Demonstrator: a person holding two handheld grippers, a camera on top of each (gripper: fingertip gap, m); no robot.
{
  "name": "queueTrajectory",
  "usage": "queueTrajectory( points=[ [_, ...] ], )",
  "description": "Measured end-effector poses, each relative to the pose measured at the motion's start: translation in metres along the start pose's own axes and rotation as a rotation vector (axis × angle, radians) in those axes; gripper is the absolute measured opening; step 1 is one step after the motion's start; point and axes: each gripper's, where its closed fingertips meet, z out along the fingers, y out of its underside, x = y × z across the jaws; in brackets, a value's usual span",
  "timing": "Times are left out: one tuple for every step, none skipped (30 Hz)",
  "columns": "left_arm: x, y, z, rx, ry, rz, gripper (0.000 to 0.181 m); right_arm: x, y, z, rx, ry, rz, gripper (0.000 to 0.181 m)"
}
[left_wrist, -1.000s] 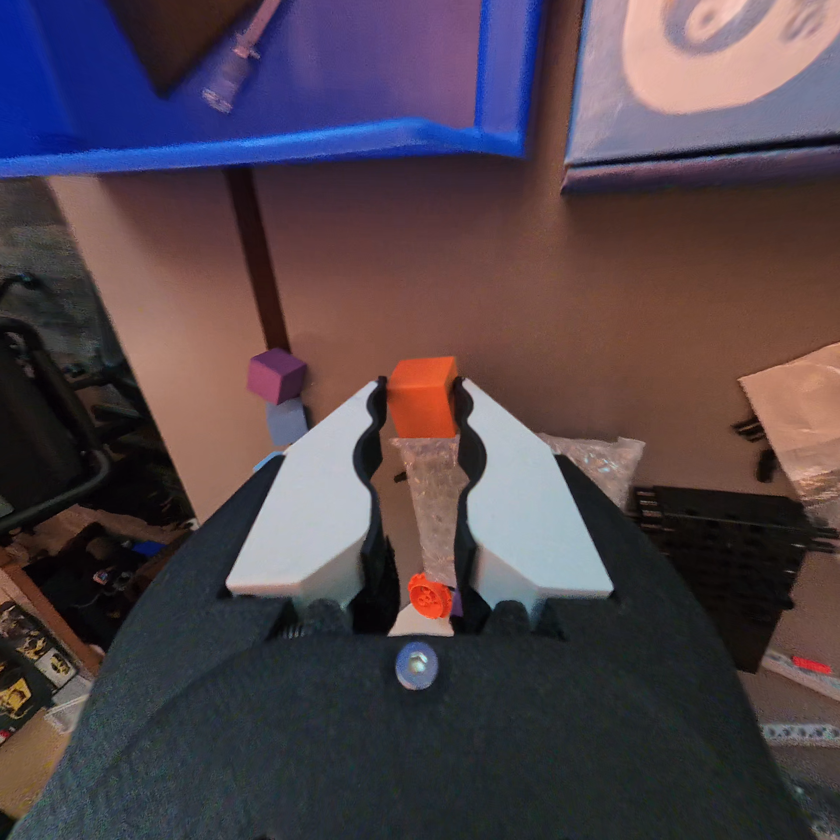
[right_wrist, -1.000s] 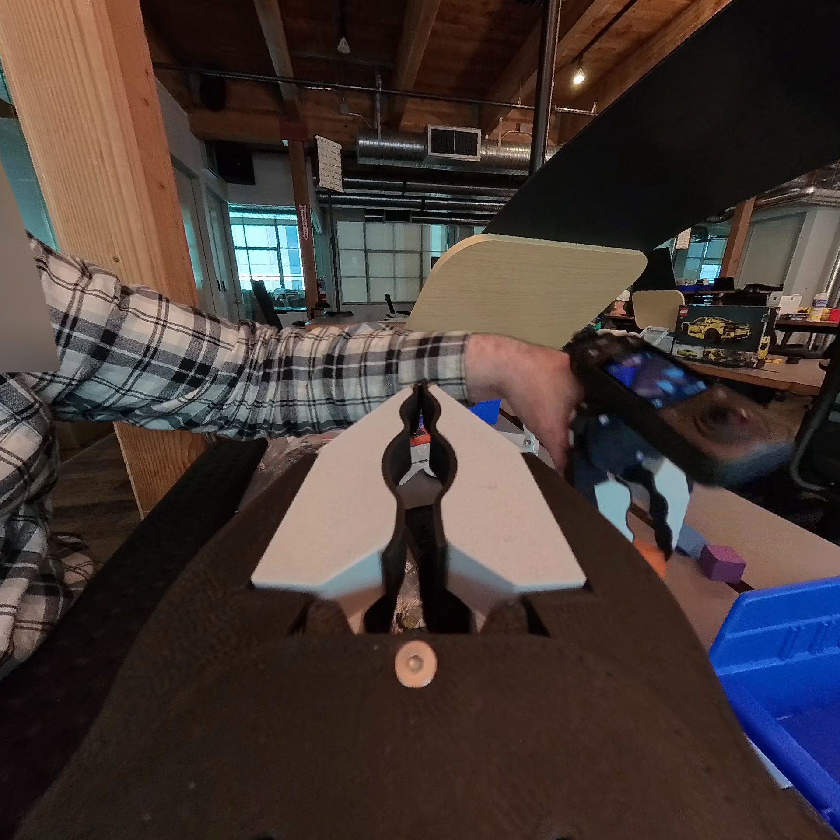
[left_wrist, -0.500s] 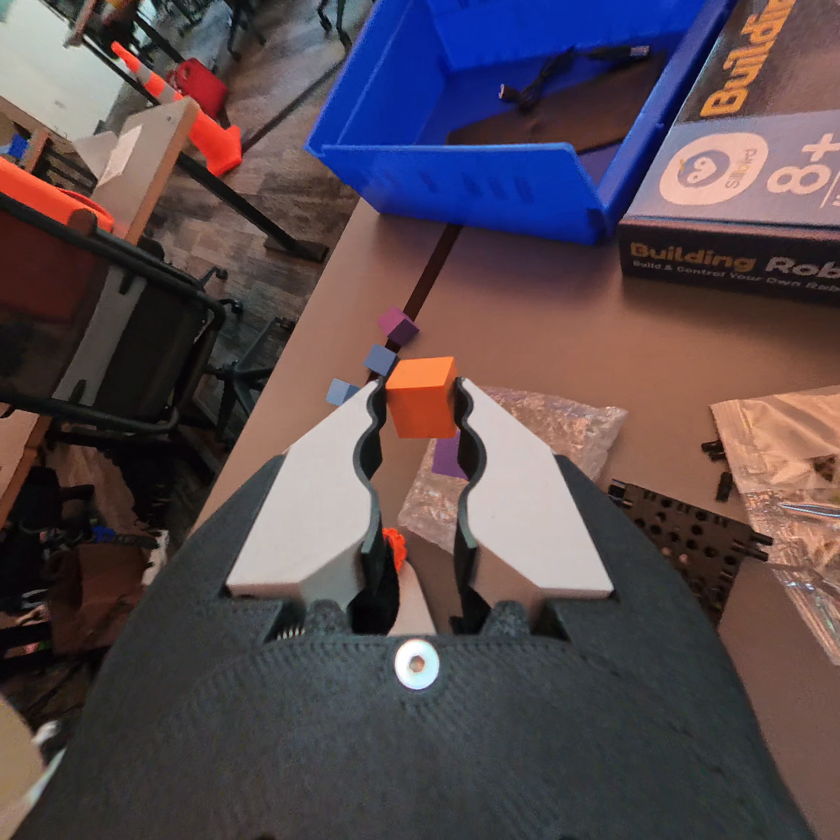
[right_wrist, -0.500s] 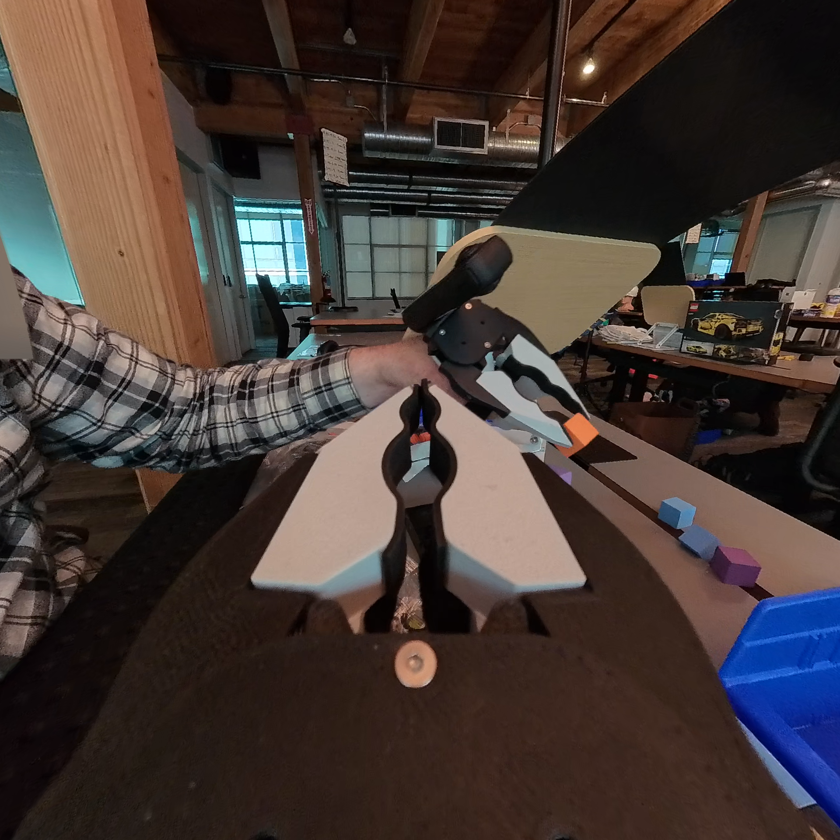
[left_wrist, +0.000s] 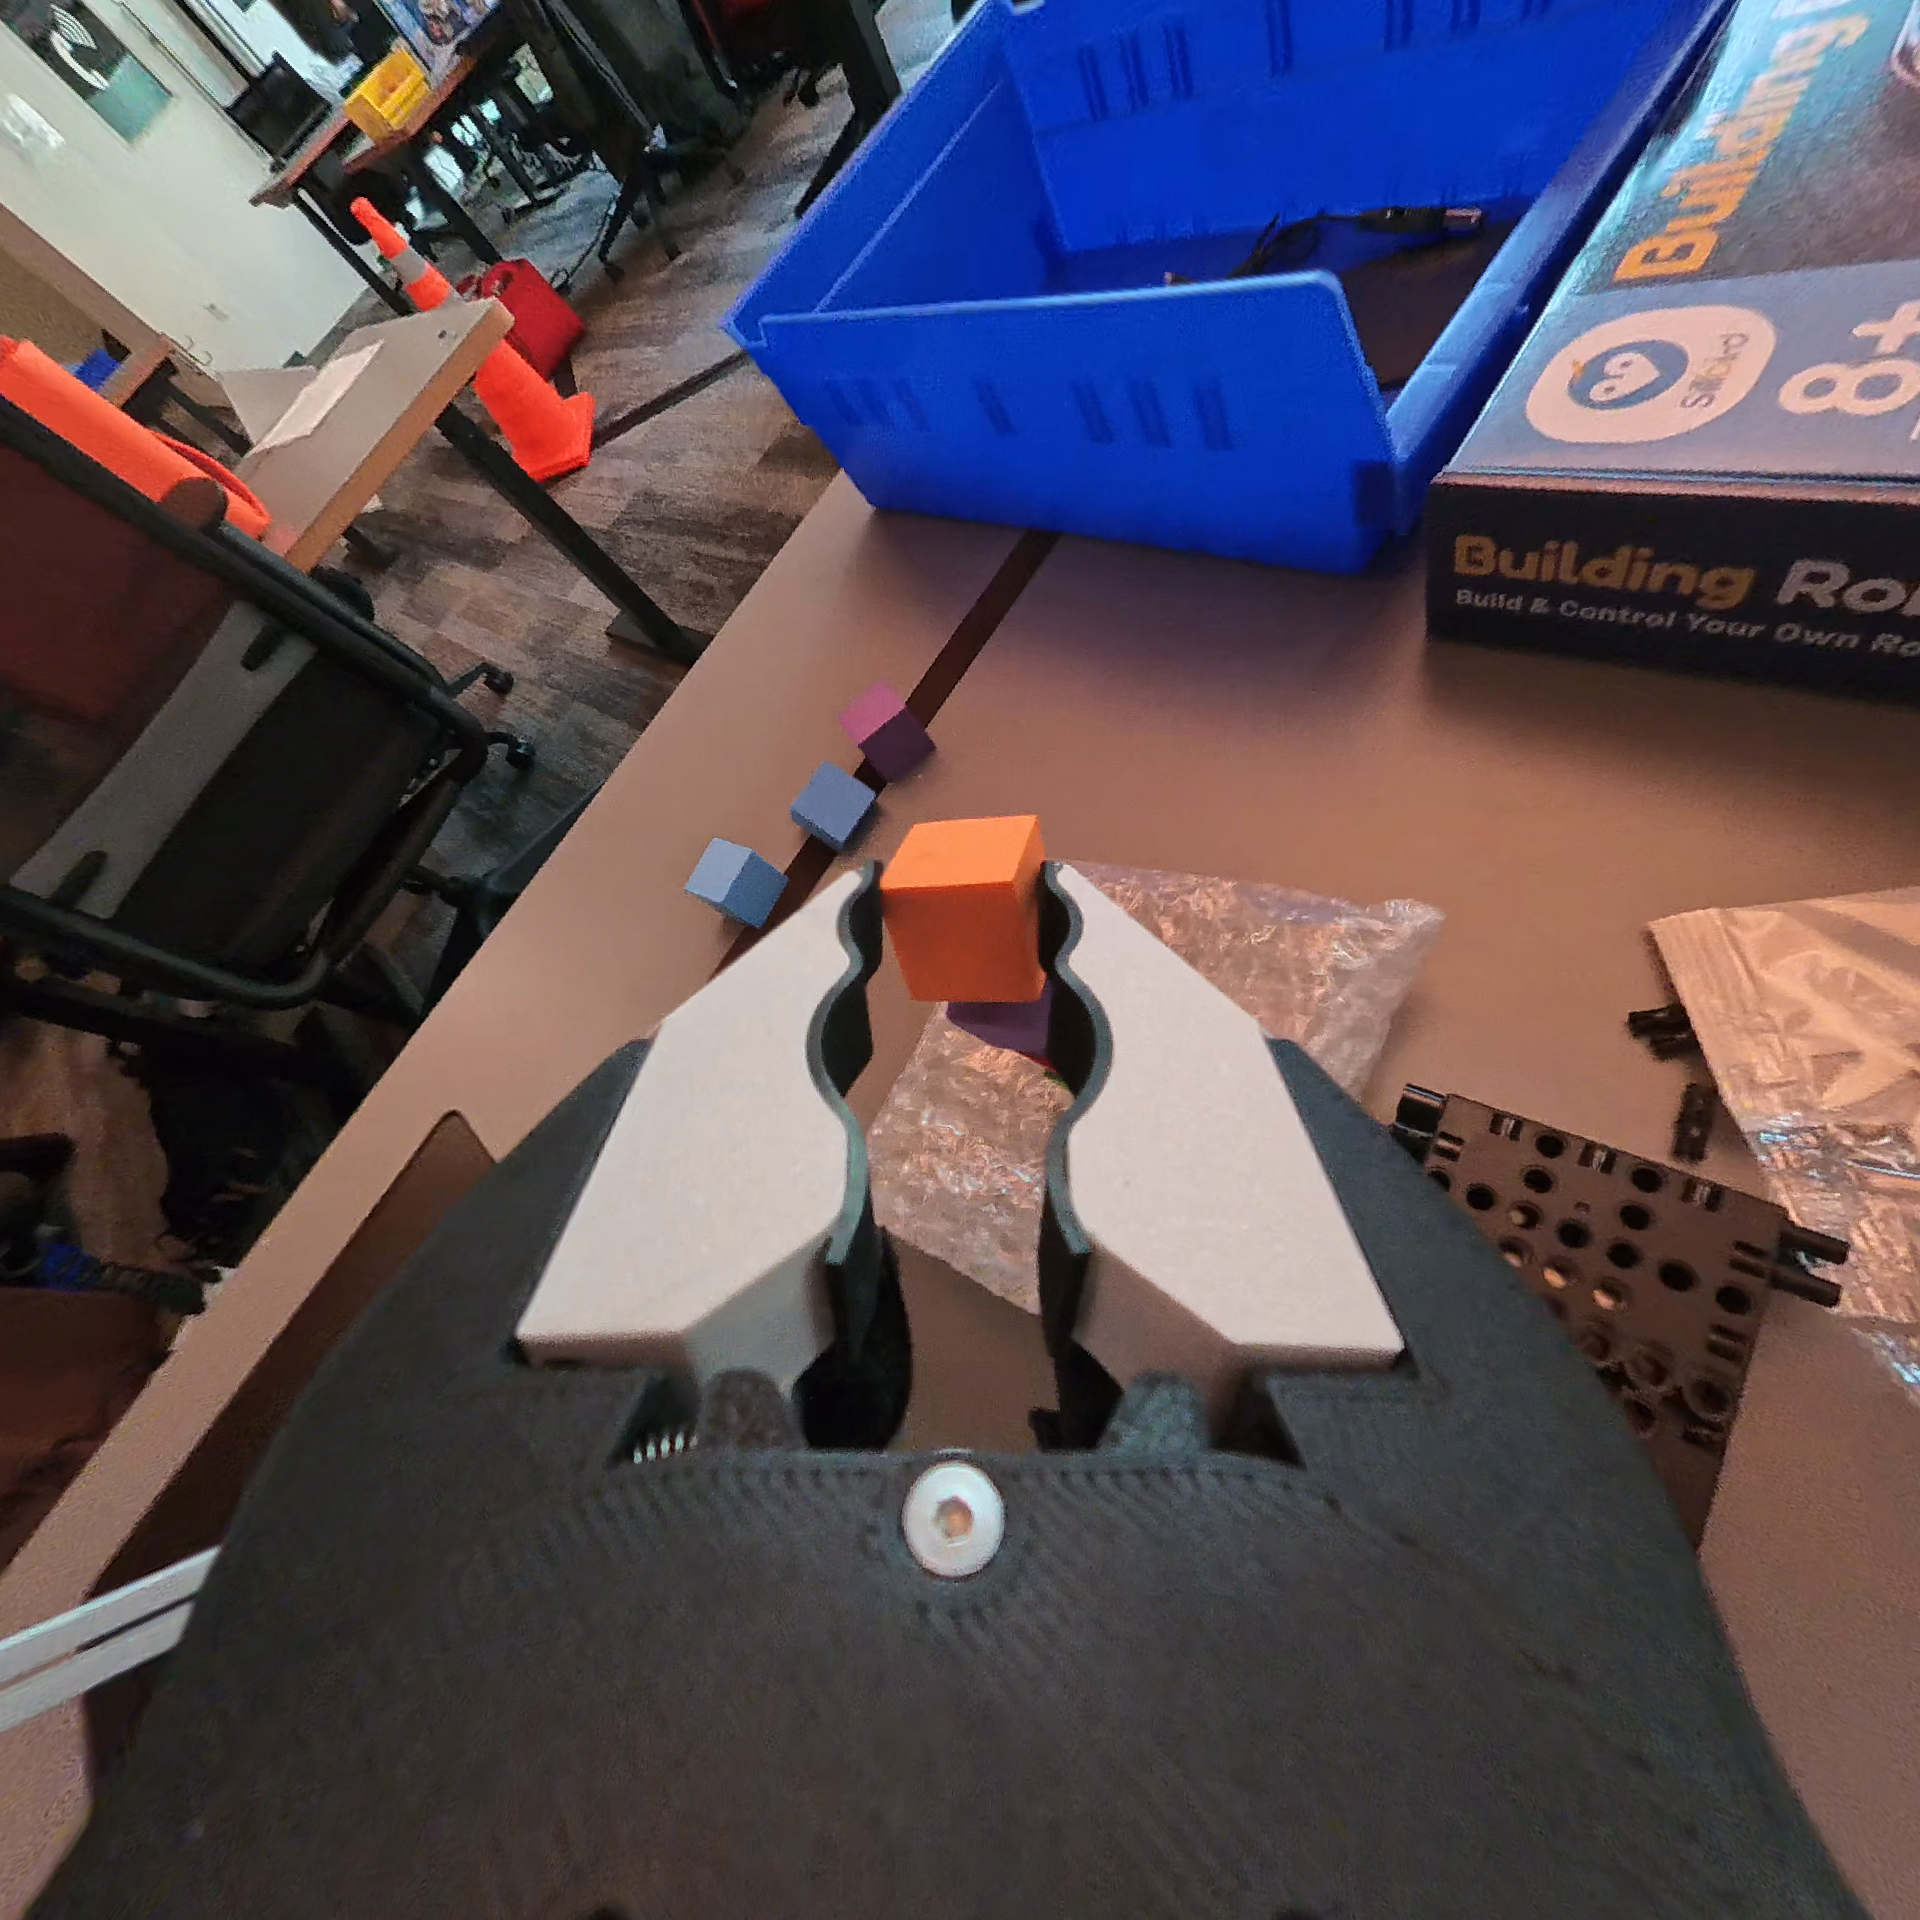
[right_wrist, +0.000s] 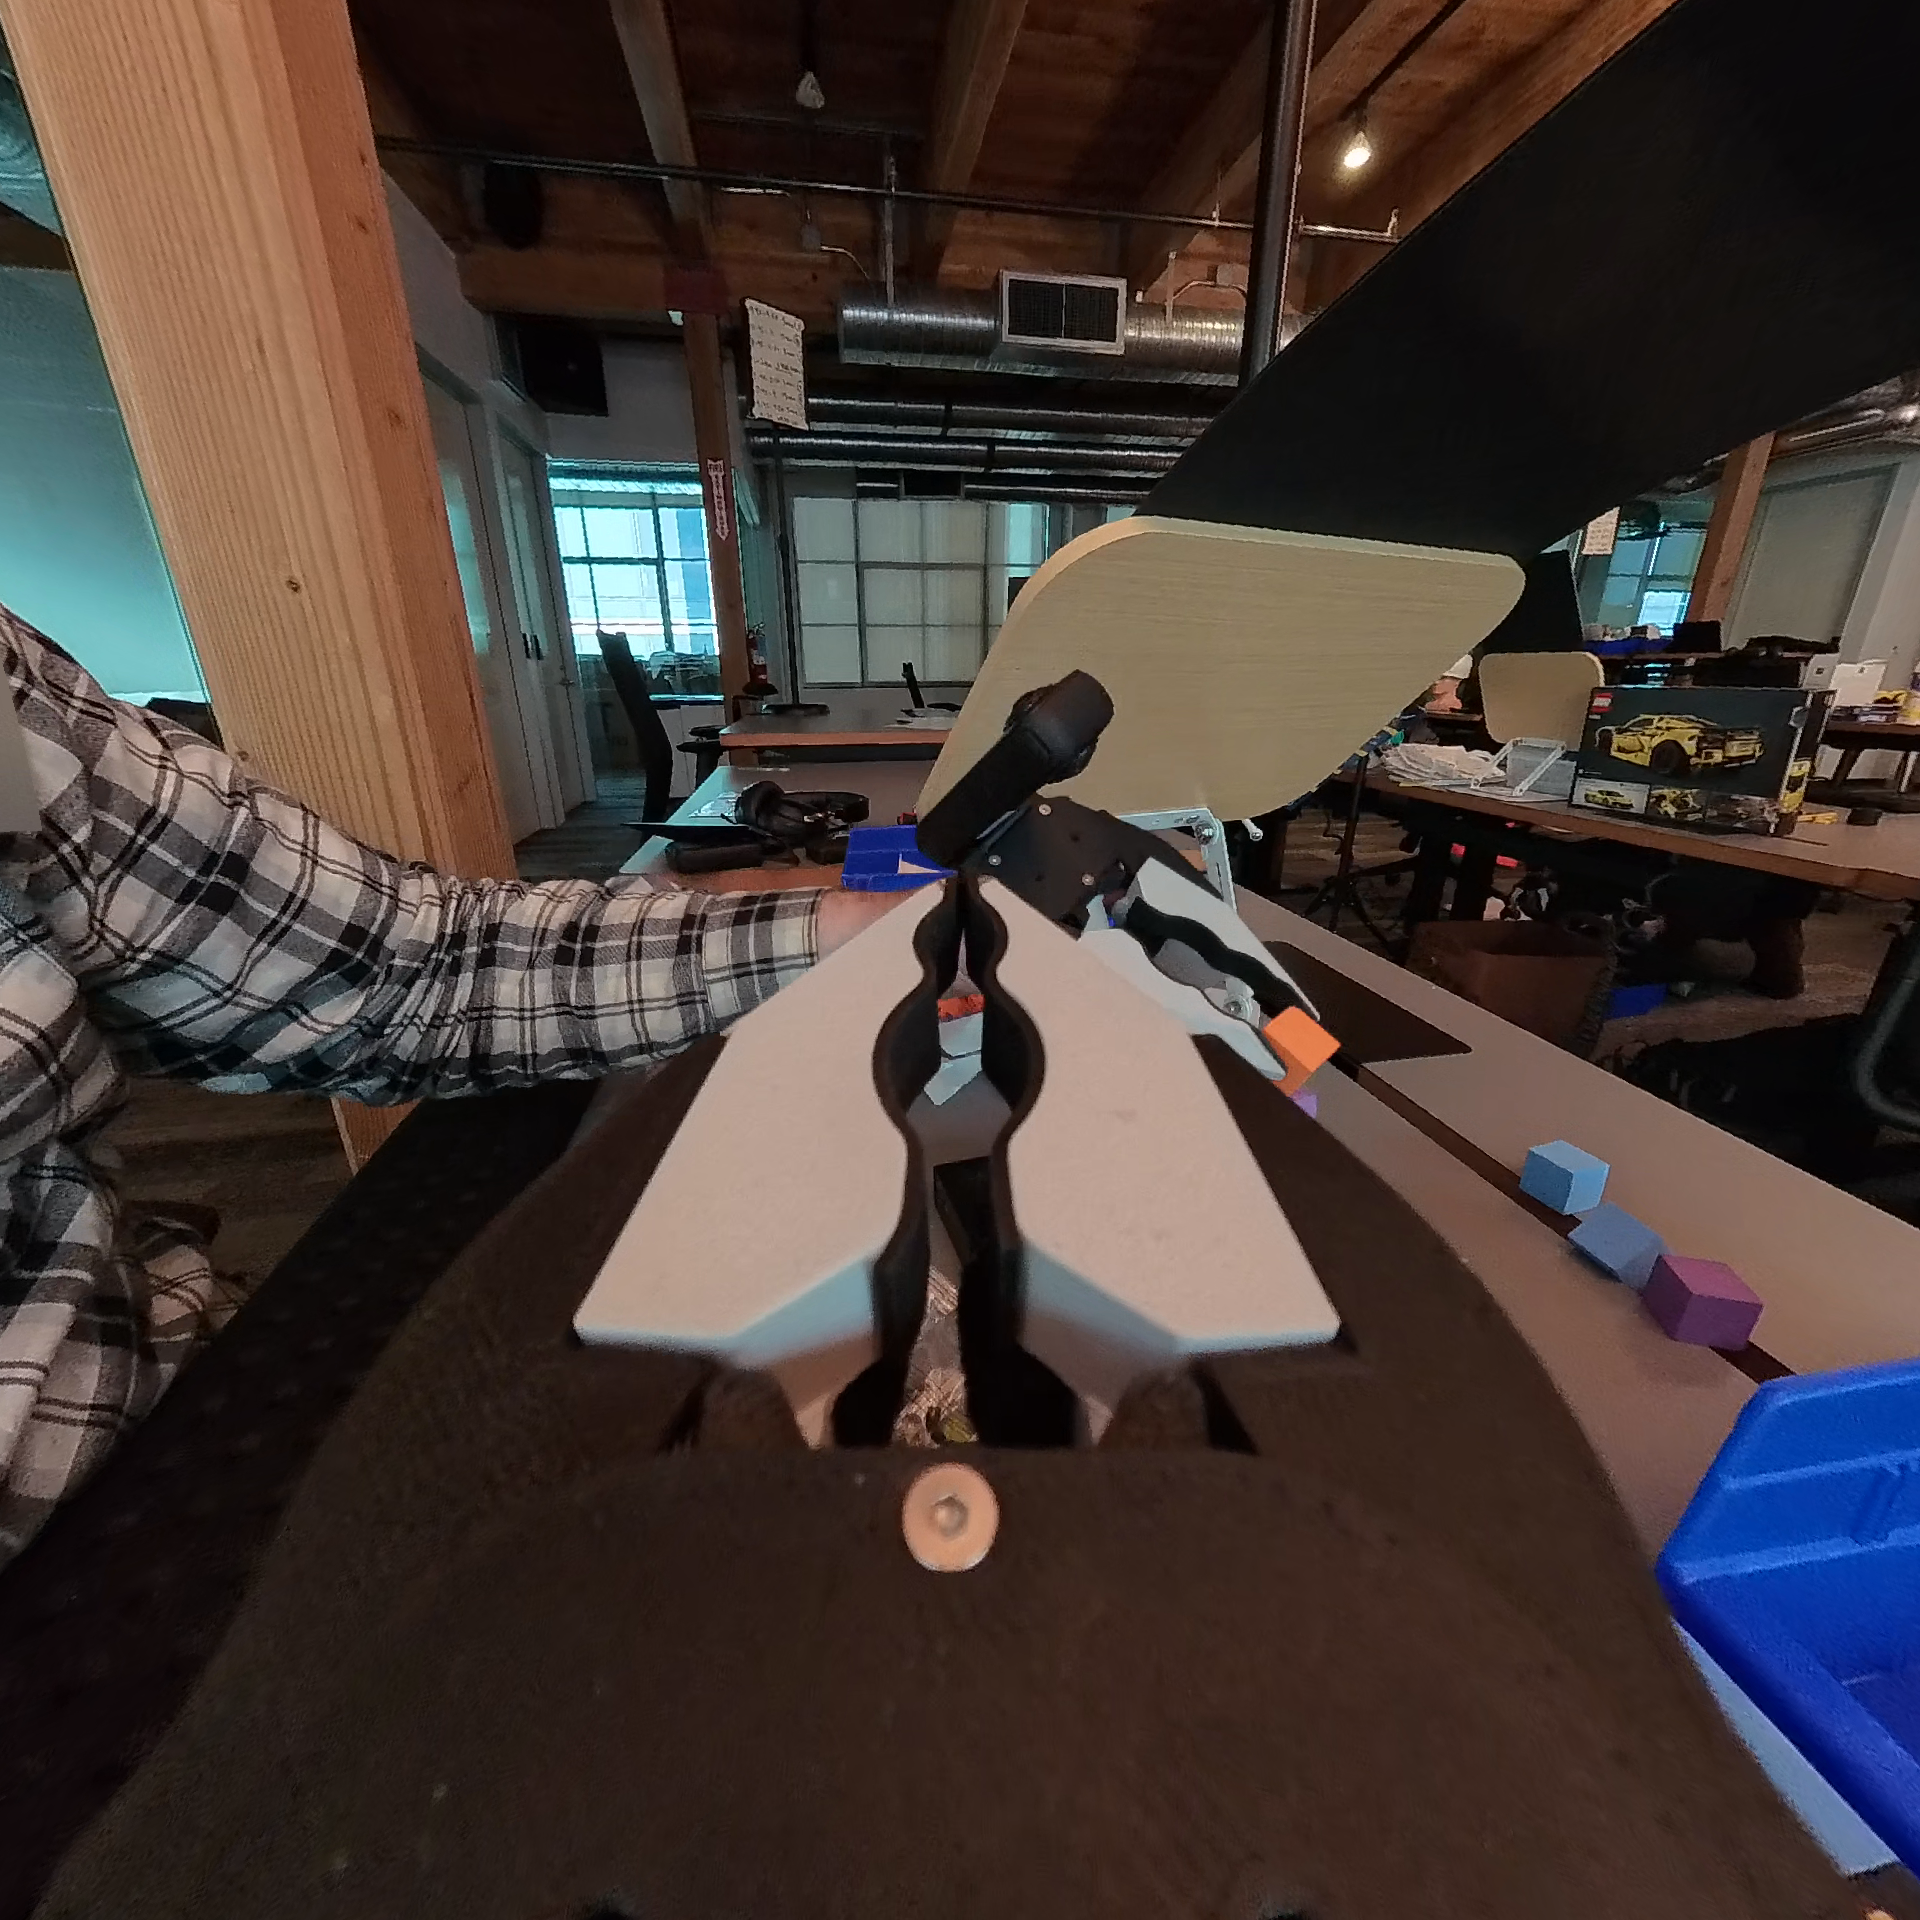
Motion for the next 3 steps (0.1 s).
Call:
queueTrajectory(
  points=[
    [0.0001,0.0,0.0,0.02,0.004,-0.017,0.028,0.0,0.0003,0.0,0.0,0.0,0.001,0.0],
    [0.0014,-0.0002,-0.0003,0.039,0.015,-0.029,0.028,0.0001,0.0003,-0.0001,0.0,0.0,0.001,0.0],
    [0.0026,0.0006,-0.0005,0.047,0.023,-0.036,0.028,0.0002,0.0002,-0.0002,0.0,0.0,0.0,0.0]
  ],
)
